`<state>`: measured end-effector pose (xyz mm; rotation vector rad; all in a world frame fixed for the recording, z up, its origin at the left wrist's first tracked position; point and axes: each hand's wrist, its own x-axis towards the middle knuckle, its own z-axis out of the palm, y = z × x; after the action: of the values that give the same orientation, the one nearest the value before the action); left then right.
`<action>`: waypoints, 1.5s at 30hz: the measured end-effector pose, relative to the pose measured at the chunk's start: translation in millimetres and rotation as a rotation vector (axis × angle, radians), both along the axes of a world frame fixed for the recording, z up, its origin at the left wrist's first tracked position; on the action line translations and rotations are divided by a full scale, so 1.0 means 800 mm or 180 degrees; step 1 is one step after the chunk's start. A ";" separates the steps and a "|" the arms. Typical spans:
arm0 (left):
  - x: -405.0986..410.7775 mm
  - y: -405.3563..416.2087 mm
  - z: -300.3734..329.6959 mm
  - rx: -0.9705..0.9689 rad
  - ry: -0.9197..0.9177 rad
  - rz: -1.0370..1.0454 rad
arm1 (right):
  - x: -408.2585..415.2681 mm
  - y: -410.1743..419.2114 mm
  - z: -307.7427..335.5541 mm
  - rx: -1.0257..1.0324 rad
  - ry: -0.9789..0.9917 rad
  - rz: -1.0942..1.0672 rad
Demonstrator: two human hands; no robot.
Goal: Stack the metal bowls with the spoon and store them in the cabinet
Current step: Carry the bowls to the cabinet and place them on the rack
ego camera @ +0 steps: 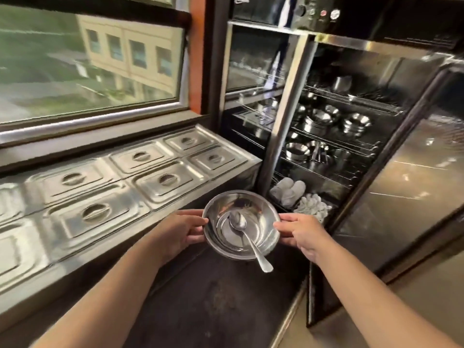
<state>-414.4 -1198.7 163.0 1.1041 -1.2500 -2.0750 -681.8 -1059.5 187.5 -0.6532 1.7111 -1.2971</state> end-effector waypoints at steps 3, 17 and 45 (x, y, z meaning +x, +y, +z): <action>-0.060 -0.043 0.017 0.0076 0.0013 -0.0126 | -0.041 -0.017 0.008 -0.0053 -0.0013 -0.0256; -0.370 -0.213 0.034 -0.0124 -0.0302 -0.0880 | -0.309 -0.127 -0.023 -0.0408 -0.0497 -0.1144; -1.126 -0.506 0.061 -0.0877 -0.0284 -0.1884 | -0.901 -0.373 0.038 0.0027 0.0240 -0.3018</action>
<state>-1315.4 -1603.8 212.0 0.7655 -2.0278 -2.1648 -1402.4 -1358.1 217.6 0.1844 2.1814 -1.8908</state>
